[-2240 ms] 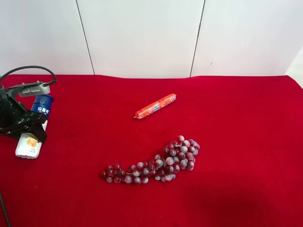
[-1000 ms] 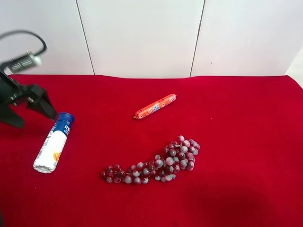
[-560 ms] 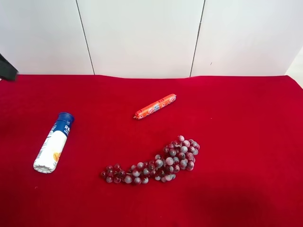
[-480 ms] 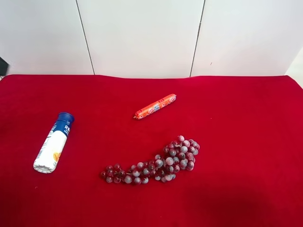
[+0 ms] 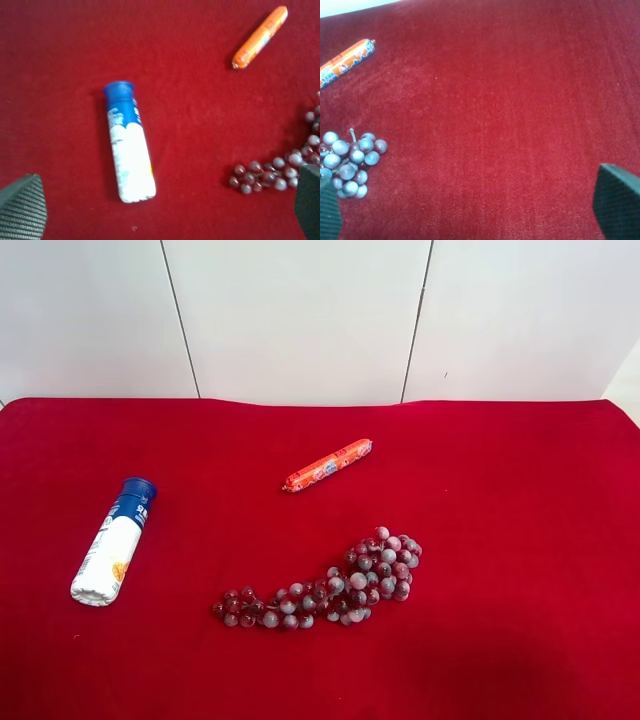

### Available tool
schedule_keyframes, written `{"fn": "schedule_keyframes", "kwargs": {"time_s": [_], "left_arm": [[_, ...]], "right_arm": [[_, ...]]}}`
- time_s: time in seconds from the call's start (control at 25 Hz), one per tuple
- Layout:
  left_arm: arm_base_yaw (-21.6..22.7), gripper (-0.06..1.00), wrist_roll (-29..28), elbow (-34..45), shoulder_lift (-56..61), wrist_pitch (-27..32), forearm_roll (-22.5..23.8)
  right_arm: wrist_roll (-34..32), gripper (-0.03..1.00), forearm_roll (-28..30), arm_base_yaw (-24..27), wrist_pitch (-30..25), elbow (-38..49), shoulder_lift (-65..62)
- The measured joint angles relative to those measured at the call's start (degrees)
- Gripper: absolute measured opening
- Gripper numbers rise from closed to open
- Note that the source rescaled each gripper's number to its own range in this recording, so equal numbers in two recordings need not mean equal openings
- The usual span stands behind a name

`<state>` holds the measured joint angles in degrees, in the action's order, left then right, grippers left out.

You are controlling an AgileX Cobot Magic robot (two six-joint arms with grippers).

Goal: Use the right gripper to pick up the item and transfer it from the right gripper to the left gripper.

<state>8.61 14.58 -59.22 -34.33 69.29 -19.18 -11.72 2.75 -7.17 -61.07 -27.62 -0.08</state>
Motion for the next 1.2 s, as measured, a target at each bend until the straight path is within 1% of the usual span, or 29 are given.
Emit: {"fn": "schedule_keyframes", "kwargs": {"time_s": [0.24,0.56,0.8,0.96,1.12,1.2], "left_arm": [[0.0,1.0,-3.1,5.3,11.0,0.1,3.5],[0.0,1.0,-3.2,15.2,22.3,0.1,3.7],[0.0,1.0,-3.2,21.1,27.3,0.0,7.4],[0.0,1.0,-3.2,24.6,30.3,-3.2,8.8],[0.0,1.0,-3.3,28.6,32.8,-6.6,9.1],[0.0,1.0,-3.6,29.7,33.7,-7.4,9.5]], "right_arm": [[0.0,1.0,0.0,0.0,0.0,0.0,0.0],[0.0,1.0,0.0,0.0,0.0,0.0,0.0],[0.0,1.0,0.0,0.0,0.0,0.0,0.0],[0.0,1.0,0.0,0.0,0.0,0.0,0.0],[0.0,1.0,0.0,0.0,0.0,0.0,0.0],[0.0,1.0,0.0,0.0,0.0,0.0,0.0]]}}
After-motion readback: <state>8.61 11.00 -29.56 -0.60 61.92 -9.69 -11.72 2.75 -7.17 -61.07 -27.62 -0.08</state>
